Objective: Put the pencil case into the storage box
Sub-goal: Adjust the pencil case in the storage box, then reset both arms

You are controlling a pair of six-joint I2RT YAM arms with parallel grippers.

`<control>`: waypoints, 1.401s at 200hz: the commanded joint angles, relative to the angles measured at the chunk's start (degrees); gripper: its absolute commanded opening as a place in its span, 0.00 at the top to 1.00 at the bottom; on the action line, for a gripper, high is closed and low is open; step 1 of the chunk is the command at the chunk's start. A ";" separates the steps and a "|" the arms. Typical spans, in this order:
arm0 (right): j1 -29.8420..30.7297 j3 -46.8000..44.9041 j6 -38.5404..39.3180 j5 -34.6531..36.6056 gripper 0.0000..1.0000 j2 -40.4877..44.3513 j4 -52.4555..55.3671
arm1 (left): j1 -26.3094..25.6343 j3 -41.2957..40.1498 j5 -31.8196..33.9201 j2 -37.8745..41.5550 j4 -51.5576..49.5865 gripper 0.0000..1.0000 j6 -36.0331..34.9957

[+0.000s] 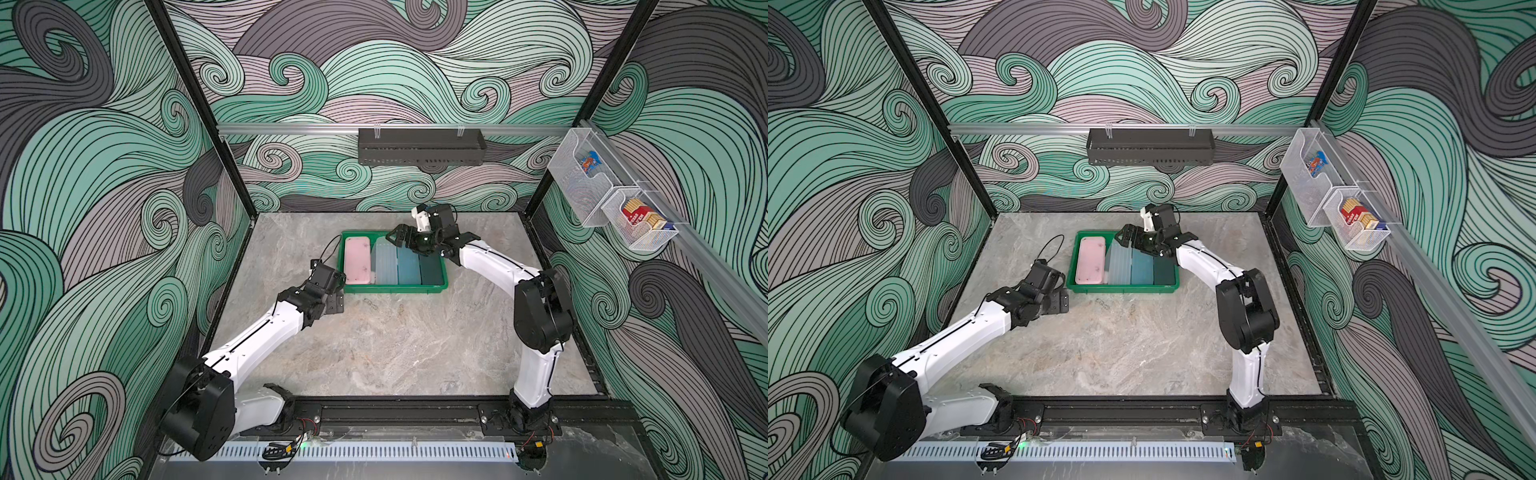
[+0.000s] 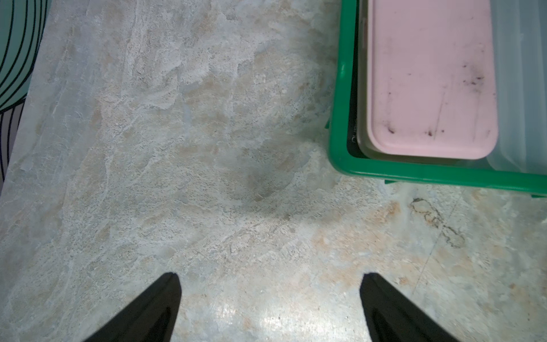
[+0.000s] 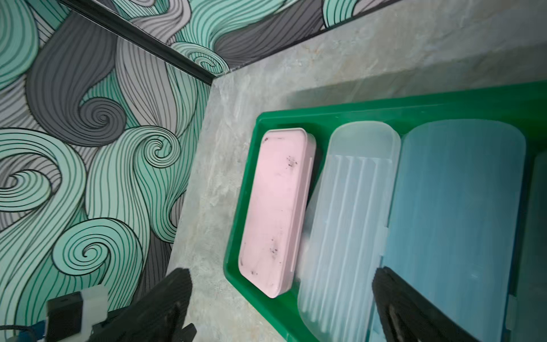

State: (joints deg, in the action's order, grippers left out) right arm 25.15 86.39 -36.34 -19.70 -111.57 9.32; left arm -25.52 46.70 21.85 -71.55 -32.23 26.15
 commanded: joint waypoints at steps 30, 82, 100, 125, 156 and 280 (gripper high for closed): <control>0.77 1.51 3.29 -2.56 0.01 -7.24 1.84 | 0.38 2.76 -0.61 -2.23 -1.77 0.01 -0.56; 1.34 2.86 3.03 -3.18 0.01 -11.17 0.87 | 0.38 2.64 -0.52 -3.71 -1.15 0.01 -0.50; 1.69 2.91 2.81 -3.50 0.01 -11.78 0.36 | 0.43 2.81 -0.50 -4.00 -1.12 0.01 -0.49; 2.49 3.60 2.68 -3.66 0.01 -12.23 0.35 | 0.40 2.95 -0.60 -3.97 -1.30 0.01 -0.49; 2.98 3.53 2.42 -2.55 0.01 -12.09 0.61 | 0.45 3.05 -0.49 -3.95 -1.66 0.01 -0.49; -11.38 -18.95 9.93 -4.37 0.01 18.79 1.66 | 1.12 0.68 -1.15 6.14 8.39 0.01 -7.94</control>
State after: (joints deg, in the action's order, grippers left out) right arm 19.70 73.43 -31.29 -24.12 -100.88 9.76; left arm -25.36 47.86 21.15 -70.28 -30.74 23.16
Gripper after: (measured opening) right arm 0.993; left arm 0.987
